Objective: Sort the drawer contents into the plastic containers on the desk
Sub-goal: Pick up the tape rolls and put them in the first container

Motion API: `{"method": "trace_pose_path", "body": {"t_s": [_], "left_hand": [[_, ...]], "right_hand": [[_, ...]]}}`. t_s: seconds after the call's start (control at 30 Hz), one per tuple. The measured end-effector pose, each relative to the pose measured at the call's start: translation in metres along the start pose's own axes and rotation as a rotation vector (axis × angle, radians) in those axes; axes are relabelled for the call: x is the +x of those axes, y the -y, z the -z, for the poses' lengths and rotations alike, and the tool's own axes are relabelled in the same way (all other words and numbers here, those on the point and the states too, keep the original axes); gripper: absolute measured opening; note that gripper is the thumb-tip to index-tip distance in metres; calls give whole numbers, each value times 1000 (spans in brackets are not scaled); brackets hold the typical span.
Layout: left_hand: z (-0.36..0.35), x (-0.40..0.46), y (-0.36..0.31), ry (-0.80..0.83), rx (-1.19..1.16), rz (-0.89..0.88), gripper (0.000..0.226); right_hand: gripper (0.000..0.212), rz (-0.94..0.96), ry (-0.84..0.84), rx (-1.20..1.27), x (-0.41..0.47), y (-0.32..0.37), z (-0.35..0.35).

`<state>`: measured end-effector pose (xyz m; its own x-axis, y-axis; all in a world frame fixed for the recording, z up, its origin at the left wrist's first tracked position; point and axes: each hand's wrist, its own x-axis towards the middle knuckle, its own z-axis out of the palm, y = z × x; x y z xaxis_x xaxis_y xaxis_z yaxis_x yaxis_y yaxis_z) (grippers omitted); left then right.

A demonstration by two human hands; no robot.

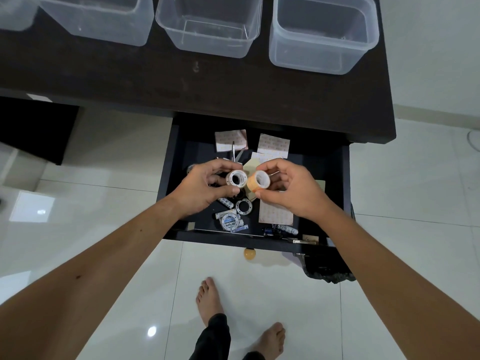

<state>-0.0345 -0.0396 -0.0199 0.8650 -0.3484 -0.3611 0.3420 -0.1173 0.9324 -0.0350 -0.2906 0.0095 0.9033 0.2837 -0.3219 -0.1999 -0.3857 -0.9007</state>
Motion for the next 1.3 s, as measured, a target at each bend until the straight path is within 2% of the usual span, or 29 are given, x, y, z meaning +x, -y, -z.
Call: {"method": "trace_pose_path", "body": {"t_s": [0.37, 0.53, 0.73, 0.9, 1.0, 1.13, 1.3], "left_hand": [[-2, 1, -4, 4, -61, -22, 56], [-4, 0, -8, -12, -74, -39, 47], [2, -3, -14, -32, -23, -81, 52], [13, -10, -21, -68, 7, -119, 47], [20, -16, -28, -109, 32, -159, 49], [36, -25, -35, -176, 28, -204, 49], [53, -37, -36, -254, 13, -233, 48]], "right_hand": [[50, 88, -12, -45, 18, 9, -11], [58, 154, 6, -69, 23, 13, -10], [50, 129, 3, 22, 26, 22, -16], [62, 160, 18, 85, 29, 25, -22], [55, 140, 33, 73, 28, 20, -23], [41, 63, 185, -121, 23, 8, -29], [50, 176, 416, -557, 21, -2, -46]]}}
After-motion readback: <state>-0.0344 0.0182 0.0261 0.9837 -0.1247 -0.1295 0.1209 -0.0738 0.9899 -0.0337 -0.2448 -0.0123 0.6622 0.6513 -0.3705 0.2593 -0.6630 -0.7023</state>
